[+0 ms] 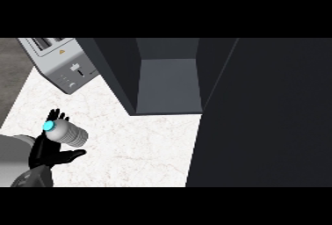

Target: Pick up the bottled water, place it into the cabinet and close the cabinet

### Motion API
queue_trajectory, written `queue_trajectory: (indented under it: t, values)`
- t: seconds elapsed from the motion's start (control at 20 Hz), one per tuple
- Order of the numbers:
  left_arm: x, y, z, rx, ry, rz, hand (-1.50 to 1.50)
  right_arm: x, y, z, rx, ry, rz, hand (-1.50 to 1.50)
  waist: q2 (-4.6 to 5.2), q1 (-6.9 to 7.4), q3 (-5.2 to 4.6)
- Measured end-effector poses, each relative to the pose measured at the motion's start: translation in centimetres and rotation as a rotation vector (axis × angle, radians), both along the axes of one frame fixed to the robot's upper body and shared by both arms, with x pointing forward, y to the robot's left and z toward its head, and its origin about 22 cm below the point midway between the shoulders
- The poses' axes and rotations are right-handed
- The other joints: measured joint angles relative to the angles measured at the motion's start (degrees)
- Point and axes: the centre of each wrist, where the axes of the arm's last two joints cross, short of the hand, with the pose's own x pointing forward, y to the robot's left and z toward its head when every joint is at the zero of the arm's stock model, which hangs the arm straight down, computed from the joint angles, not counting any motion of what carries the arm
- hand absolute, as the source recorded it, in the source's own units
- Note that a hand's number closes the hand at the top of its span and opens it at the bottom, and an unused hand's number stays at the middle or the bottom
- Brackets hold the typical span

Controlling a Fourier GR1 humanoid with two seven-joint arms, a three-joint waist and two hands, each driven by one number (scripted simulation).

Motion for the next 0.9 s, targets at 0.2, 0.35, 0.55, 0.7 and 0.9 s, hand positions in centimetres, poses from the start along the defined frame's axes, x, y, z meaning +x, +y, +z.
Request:
queue_trajectory:
  t: [0.2,0.35,0.55,0.7,0.9]
  values:
    - [0.2,-0.4,-0.2,-0.022,0.001,-0.001,-1.50,0.1,-0.3,-0.2,-0.004,0.000,-0.020,-1.50,0.04,0.00,0.00]
    - [0.8,-1.0,-0.3,-0.054,0.003,-0.006,1.50,-0.1,-0.6,-0.5,-0.012,0.003,-0.029,-1.50,0.04,-0.17,0.00]
    - [1.1,-1.7,-0.4,-0.101,0.014,-0.044,1.50,-0.1,-0.8,-0.5,-0.010,0.007,-0.043,-1.50,0.02,-0.10,0.02]
    - [1.7,-2.3,-0.3,-0.130,0.008,-0.069,1.50,-0.1,-0.9,-0.7,-0.009,0.002,-0.046,-1.50,0.03,-0.21,0.02]
    - [2.6,-3.1,0.1,-0.060,-0.045,-0.090,1.50,-0.1,-1.5,-1.1,-0.025,-0.010,-0.072,-1.50,0.01,-0.23,0.05]
